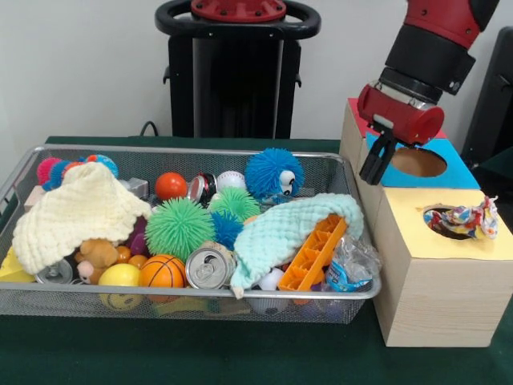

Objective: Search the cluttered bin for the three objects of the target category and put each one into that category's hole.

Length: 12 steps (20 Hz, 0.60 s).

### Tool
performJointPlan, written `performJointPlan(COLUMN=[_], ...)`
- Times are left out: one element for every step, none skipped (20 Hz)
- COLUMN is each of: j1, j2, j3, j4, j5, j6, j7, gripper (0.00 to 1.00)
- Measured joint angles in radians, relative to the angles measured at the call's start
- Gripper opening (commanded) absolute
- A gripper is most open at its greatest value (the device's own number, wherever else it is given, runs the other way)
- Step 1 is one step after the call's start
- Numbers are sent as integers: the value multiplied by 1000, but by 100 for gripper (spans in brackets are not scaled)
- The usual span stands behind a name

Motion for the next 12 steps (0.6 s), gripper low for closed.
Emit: performJointPlan(j1=[1,0,0,-1,-2,-3,-3,-4,-6,-7,-7,-8], j2=[0,0,-1,-1,-3,-4,-5,-6,-9,-11,-12,-14], j3=[-9,-20,-30,-35,-45,-48,-50,-53,-55,-57,-59,-61], j4=[-6,-14,-22,-26,-35,-38,-39,-41,-43,-44,-45,-46], j5=[-1,-3,-4,-4,-5,-5,-5,-5,-6,-6,-6,-6], j6=[5,8,10,10,10,10,10,10,10,10,10,10], j7=[0,0,0,0,0,0,0,0,0,0,0,0], gripper=[0,0,0,0,0,0,0,0,0,0,0,0])
